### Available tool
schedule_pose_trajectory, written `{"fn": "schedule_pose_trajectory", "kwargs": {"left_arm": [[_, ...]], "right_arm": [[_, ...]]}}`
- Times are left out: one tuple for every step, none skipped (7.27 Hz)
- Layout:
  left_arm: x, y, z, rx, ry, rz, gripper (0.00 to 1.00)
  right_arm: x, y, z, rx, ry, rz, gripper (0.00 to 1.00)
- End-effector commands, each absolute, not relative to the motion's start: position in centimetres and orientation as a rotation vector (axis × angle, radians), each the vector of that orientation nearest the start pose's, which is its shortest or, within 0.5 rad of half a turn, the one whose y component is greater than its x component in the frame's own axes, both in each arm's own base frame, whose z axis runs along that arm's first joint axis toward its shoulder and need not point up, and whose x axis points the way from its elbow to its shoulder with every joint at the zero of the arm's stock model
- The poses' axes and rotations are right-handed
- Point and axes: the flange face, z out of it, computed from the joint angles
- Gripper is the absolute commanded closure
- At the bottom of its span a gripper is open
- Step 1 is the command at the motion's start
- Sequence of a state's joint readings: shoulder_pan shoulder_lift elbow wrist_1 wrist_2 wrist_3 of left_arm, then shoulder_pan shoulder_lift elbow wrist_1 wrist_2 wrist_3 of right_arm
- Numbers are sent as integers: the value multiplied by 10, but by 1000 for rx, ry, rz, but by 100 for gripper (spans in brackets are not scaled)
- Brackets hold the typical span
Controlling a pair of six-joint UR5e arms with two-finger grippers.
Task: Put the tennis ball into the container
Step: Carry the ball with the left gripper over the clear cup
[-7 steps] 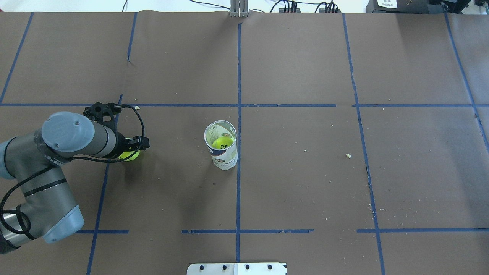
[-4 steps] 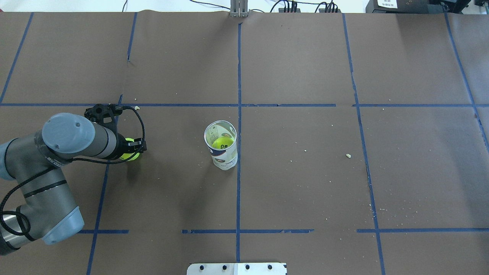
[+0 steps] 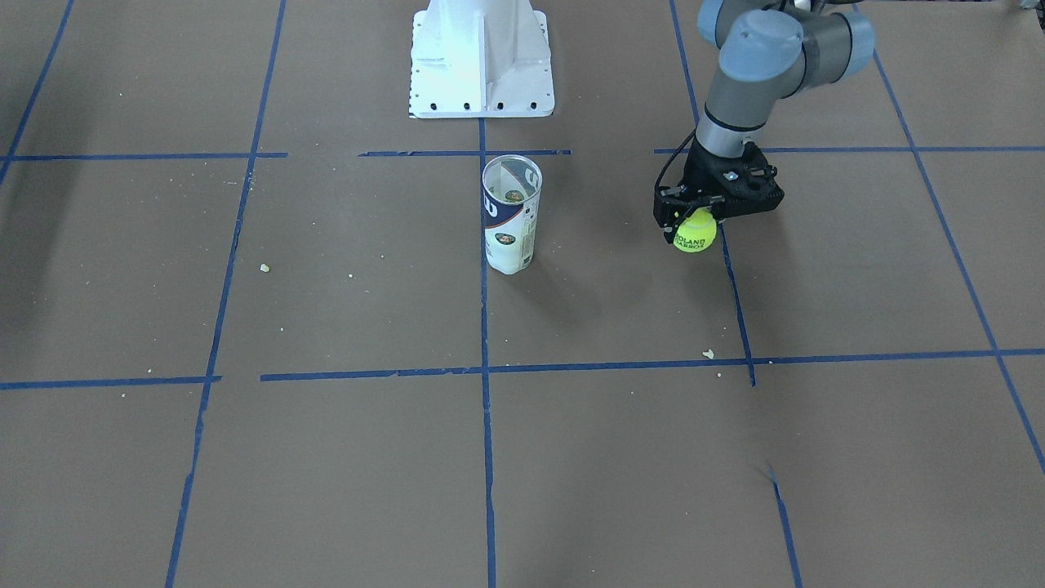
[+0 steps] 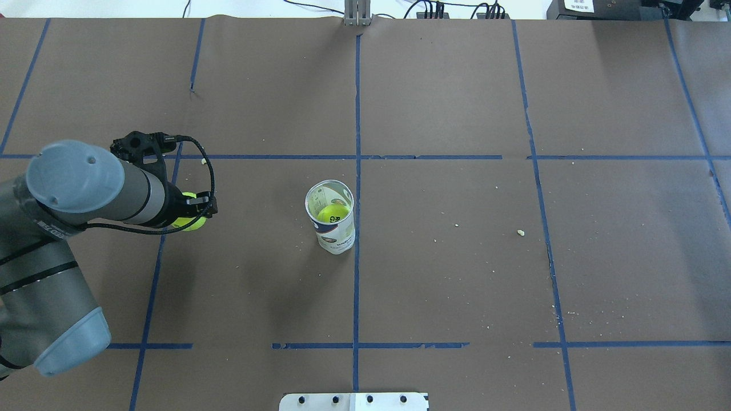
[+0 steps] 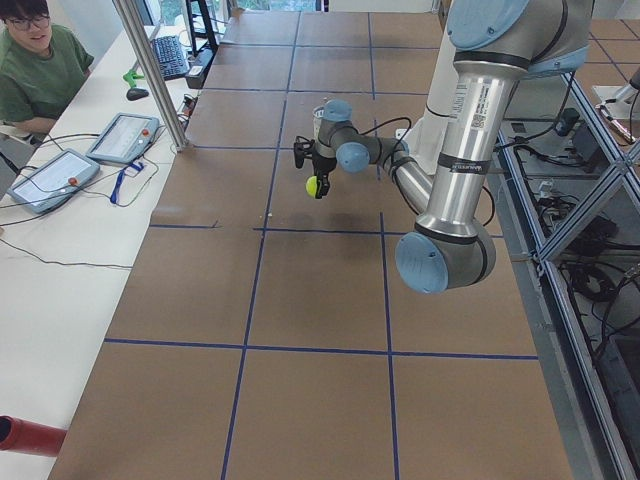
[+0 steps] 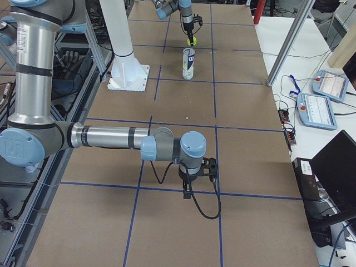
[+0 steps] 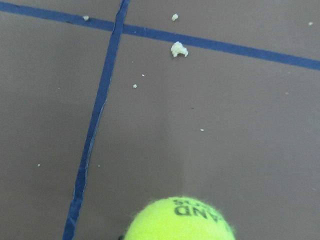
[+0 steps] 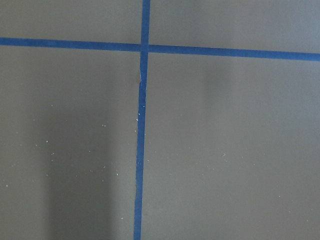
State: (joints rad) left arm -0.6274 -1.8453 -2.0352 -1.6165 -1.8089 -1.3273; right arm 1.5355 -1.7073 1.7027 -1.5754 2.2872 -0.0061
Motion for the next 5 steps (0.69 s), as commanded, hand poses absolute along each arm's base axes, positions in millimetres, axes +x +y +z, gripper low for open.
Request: {"fn": "schedule_pose_trajectory", "kwargs": {"left_arm": [[329,-426,201,91,811,-323,98],[331,-422,162,61,837,-305,98],[336,-417,128,17,879,-282,98],[343,-419,104,1,888,-289,98],[362,-425,90,-25,886,-314,98]], "right_arm": [[53,-435,661,-19,-716,-36,0],[53,-435,661,-19,-716,-36,0],[53,-436,661,-18,-716,-37,0],[53,-435,661,-19,-716,-36,0],[53,-435,661,-19,-716,-36,0]]}}
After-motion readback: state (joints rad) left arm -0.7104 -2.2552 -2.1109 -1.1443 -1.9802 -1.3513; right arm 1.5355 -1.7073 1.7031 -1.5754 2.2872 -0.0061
